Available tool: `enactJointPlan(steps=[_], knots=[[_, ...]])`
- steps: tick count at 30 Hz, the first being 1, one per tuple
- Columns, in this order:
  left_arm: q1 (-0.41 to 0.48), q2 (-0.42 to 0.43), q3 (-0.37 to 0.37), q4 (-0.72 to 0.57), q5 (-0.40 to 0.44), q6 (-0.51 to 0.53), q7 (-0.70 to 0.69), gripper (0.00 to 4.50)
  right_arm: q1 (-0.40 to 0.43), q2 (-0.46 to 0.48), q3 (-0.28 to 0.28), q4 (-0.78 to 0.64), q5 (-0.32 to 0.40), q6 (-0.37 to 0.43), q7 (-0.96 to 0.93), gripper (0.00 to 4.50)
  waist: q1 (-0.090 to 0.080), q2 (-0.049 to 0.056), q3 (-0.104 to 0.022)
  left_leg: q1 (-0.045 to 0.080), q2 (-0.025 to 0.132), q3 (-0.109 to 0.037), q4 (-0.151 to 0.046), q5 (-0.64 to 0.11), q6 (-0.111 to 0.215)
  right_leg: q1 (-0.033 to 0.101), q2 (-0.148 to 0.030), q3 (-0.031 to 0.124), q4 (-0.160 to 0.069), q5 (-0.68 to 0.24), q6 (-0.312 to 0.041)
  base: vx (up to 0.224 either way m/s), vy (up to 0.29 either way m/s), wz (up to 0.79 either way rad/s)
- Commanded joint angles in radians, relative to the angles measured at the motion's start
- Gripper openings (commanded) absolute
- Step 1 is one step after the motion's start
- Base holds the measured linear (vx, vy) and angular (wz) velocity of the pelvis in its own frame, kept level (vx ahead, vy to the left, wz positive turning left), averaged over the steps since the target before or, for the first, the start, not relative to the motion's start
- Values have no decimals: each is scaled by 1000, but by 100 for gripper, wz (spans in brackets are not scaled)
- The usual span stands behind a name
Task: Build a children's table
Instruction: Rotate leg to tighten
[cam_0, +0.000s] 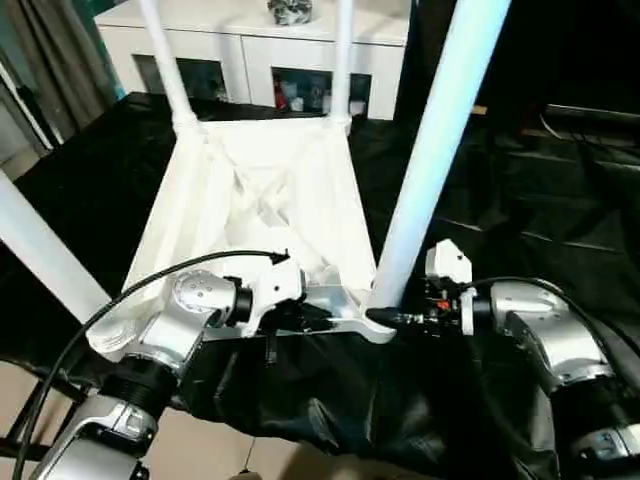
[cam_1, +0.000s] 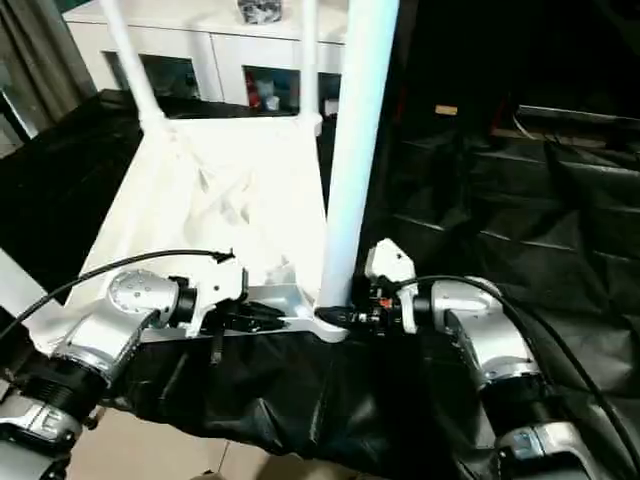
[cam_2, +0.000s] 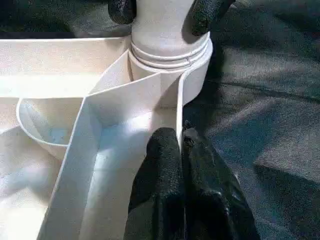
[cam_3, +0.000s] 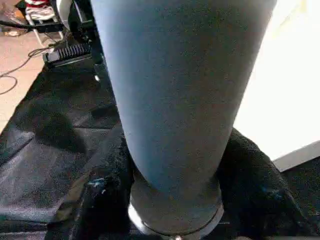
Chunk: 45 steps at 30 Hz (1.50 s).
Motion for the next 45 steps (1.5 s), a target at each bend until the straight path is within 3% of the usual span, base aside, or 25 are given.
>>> enactJointPlan(steps=[1, 3, 6, 9, 10, 15, 19, 20, 25, 33, 36, 40, 44, 45], knots=[[-20, -11, 8, 20, 28, 11, 99, 0, 40, 33, 48, -27, 32, 37, 30, 204, -2, -14, -57, 1, 31, 3, -61, -144, 79, 52, -64, 36, -55, -183, -230, 0, 0, 0], [-24, -40, 14, 28, 52, 29, 181, 0, 57, 79, 21, -29, 21, 52, -84, 199, -4, -15, -52, 0, 30, 2, -65, -169, 69, 50, -66, 35, -62, -234, -218, 0, 0, 0], [-24, -84, 14, 12, 68, 61, 258, 0, 70, 146, -7, 4, -22, 40, -256, 198, -19, -17, -42, 4, 25, -5, -74, -258, 25, 43, -67, 33, -82, -444, -155, 0, 0, 0], [-18, -153, 12, -15, 87, 109, 361, 0, 76, 231, -28, 41, -77, 24, -459, 197, -31, -12, -41, 5, 23, -9, -77, -289, 5, 39, -68, 33, -91, -514, -119, 0, 0, 0], [-15, -166, 10, -22, 90, 119, 375, 0, 75, 248, -31, 46, -86, 35, -497, 197, -40, -16, -40, 4, 21, -11, -78, -302, 1, 38, -67, 30, -94, -533, -108, 0, 0, 0], [-9, -248, -8, -43, 124, 169, 475, 0, 43, 371, -63, 92, -139, 50, -754, 196, -54, -11, -40, 5, 16, -14, -77, -329, 12, 31, -66, 29, -104, -567, -86, 0, 0, 0], [-31, -286, -14, -20, 135, 179, 515, 0, 9, 427, -65, 131, -166, 34, -848, 196, -68, -11, -42, 0, 18, -16, -80, -332, 14, 31, -64, 30, -100, -515, -102, 0, 0, 0], [-40, -289, -13, -11, 139, 177, 522, 0, 6, 436, -65, 132, -166, 32, -848, 252, -66, -10, -44, 0, 18, -15, -80, -327, 19, 32, -62, 31, -99, -485, -108, 0, 0, 0], [-47, -269, -4, -13, 138, 175, 506, 0, 7, 423, -73, 112, -147, 40, -816, 283, -61, -10, -46, -2, 21, -10, -79, -290, 31, 38, -63, 37, -87, -361, -154, 0, 0, 0], [-28, -196, -3, -38, 113, 152, 395, 0, -38, 302, -84, 148, -126, 28, -660, 294, -61, -9, -49, -4, 21, -8, -76, -267, 46, 46, -66, 37, -84, -331, -183, 0, 0, 0], [-24, -131, -1, -46, 87, 112, 287, 0, -82, 199, -56, 192, -139, -22, -491, 294, -57, -7, -57, -7, 22, -6, -69, -211, 60, 53, -65, 35, -71, -232, -215, 0, 0, 0], [-18, -90, -3, -52, 69, 93, 216, 0, -90, 153, -34, 199, -134, -38, -377, 294, -54, -10, -63, -7, 23, -2, -61, -136, 96, 59, -65, 36, -56, -96, -261, 0, 0, 0], [-13, -42, -6, -53, 53, 62, 143, 0, -81, 109, -6, 169, -102, -48, -232, 294, -38, -7, -63, -4, 29, 1, -59, -114, 119, 58, -64, 33, -49, -56, -280, 0, 0, 0], [-13, -29, -4, -49, 49, 54, 126, 0, -76, 100, -2, 150, -81, -33, -186, 294, -32, -13, -60, -3, 31, 4, -60, -125, 119, 57, -63, 32, -50, -70, -279, 0, 0, 0]])
